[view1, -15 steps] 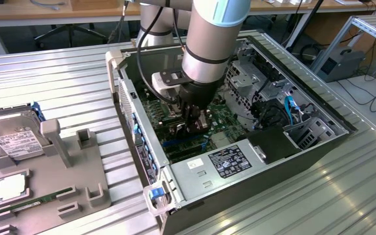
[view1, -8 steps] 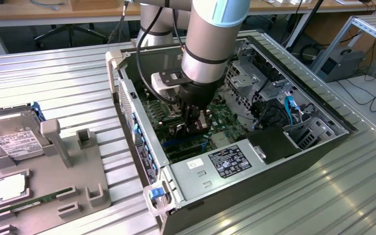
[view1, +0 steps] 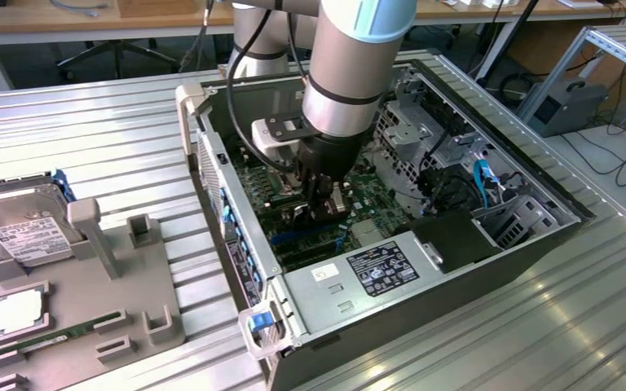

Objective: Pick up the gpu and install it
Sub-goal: 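Insert the gpu into the slot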

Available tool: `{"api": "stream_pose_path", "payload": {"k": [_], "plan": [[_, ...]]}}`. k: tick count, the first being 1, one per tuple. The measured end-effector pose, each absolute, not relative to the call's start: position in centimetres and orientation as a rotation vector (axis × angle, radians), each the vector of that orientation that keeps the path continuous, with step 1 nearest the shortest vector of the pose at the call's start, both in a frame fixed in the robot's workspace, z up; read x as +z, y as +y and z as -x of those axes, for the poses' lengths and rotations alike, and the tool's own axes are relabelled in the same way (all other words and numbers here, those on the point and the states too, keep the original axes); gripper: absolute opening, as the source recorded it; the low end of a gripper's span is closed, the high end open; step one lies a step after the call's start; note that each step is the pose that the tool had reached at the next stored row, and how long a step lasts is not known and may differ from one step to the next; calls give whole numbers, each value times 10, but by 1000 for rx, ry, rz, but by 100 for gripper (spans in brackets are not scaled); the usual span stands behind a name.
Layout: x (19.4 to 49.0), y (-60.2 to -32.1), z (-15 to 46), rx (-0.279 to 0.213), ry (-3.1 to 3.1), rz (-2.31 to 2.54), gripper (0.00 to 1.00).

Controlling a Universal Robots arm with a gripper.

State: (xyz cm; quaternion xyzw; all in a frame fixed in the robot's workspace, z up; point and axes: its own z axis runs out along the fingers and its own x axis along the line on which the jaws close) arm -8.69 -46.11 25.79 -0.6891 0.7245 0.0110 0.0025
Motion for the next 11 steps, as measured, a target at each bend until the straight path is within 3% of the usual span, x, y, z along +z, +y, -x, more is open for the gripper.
{"api": "stream_pose_path", "payload": {"k": [11], "plan": [[257, -461, 87, 38, 2265, 2166, 27]]}}
